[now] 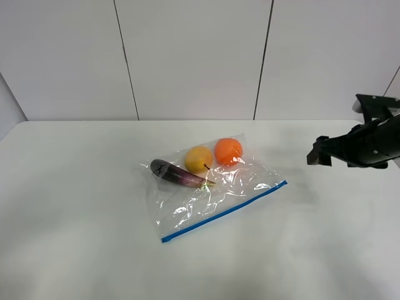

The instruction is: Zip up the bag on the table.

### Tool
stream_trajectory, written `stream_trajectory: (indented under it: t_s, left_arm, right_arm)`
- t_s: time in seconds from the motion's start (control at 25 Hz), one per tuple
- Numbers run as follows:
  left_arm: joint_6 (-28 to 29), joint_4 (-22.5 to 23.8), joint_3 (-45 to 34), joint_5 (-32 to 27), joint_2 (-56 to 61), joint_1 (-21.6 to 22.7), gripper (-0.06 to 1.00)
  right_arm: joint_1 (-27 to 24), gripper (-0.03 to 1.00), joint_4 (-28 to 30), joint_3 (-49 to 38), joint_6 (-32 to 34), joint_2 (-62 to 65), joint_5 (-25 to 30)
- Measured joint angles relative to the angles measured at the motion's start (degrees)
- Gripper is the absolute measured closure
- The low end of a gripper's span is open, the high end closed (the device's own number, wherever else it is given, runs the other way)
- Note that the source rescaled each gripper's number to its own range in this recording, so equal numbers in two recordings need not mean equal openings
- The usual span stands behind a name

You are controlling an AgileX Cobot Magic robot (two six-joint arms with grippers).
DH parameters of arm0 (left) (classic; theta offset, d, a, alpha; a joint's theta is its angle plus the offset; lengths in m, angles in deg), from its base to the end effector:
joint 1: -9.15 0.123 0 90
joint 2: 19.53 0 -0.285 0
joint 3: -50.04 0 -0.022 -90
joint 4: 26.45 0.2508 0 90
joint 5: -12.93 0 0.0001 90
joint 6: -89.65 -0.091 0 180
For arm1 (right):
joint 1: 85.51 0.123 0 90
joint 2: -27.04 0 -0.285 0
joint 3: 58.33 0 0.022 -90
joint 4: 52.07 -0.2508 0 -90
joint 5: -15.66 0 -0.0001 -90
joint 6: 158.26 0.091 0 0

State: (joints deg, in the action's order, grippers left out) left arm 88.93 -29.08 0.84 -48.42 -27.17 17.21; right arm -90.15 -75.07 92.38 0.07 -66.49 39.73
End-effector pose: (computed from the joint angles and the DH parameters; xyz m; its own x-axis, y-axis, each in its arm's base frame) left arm -0.0039 -0.0043 0.2735 -0.4663 -0.0756 -0.8814 -0.1094 0.9936 -0.0273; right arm 0.2917 -0.0091 0.2162 -0.8181 0.0580 -0.5722 -0.0178 0.9919 0.1260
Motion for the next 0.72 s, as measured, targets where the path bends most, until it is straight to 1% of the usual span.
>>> stream_trajectory:
  t_s: [0.08, 0.28, 0.36, 0.72]
  left_arm:
    - [0.0, 0.0, 0.0, 0.0, 0.0, 0.0, -0.05]
    - [0.0, 0.0, 0.0, 0.0, 0.0, 0.0, -0.05]
    - [0.0, 0.0, 0.0, 0.0, 0.0, 0.0, -0.05]
    - [0.0, 0.0, 0.0, 0.0, 0.0, 0.0, -0.05]
  right_arm:
    - [0.0, 0.04, 0.6, 0.0, 0.2, 4.2, 1.2]
    - [0.0, 0.05, 1.4, 0.0, 0.4, 14.3, 7.0]
    - [0.0, 0.05, 2.0, 0.0, 0.4, 17.4, 8.4]
    - [0.0, 0.05, 4.5, -0.2, 3.0, 26.4, 16.4]
